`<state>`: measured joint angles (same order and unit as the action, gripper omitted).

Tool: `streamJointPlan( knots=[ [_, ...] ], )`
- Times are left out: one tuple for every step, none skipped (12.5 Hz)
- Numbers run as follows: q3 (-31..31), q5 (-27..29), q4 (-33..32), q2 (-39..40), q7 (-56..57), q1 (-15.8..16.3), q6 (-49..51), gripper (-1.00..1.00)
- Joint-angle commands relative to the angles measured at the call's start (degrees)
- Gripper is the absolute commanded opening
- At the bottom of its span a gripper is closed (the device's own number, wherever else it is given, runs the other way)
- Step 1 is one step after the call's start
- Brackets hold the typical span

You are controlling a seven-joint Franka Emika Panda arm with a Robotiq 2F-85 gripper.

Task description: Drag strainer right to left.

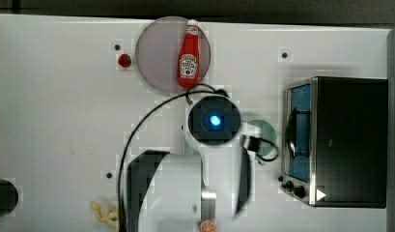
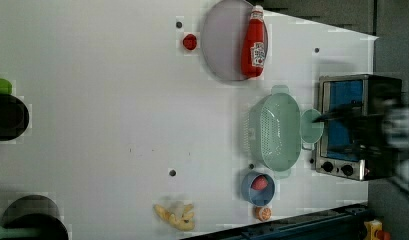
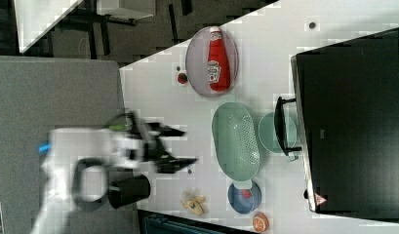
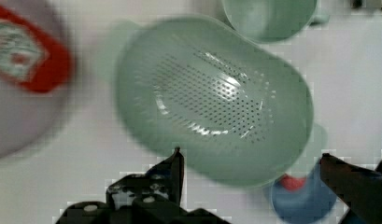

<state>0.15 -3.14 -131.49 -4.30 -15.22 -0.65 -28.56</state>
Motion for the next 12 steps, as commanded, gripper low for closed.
streamJointPlan(
  knots=[
    [-0.6,0.1,-3.9,3.1,-14.4,0.1,-11.9,1.00],
    [-0.6,0.1,-4.5,5.9,-16.8,0.1,-16.0,1.00],
    [-0.6,0.1,-4.9,8.4,-19.6,0.1,-19.5,1.00],
    [-0.6,0.1,-5.2,10.7,-23.1,0.1,-22.1,1.00],
    [-0.6,0.1,-5.6,12.9,-26.3,0.1,-24.0,1.00],
    [-0.5,0.1,-6.0,14.9,-28.0,0.2,-25.5,1.00],
    [-0.5,0.1,-6.4,16.9,-28.1,0.3,-27.3,1.00],
    [-0.4,0.1,-6.8,18.9,-28.1,0.4,-29.4,1.00],
    [0.0,0.1,-7.0,20.6,-28.1,0.6,-31.7,1.00],
    [0.5,0.1,-7.2,22.0,-28.1,0.8,-33.6,1.00],
    [0.9,0.3,-7.4,23.2,-28.4,1.0,-34.5,1.00],
    [1.2,0.4,-7.7,24.0,-28.8,1.2,-35.2,1.00]
  ],
)
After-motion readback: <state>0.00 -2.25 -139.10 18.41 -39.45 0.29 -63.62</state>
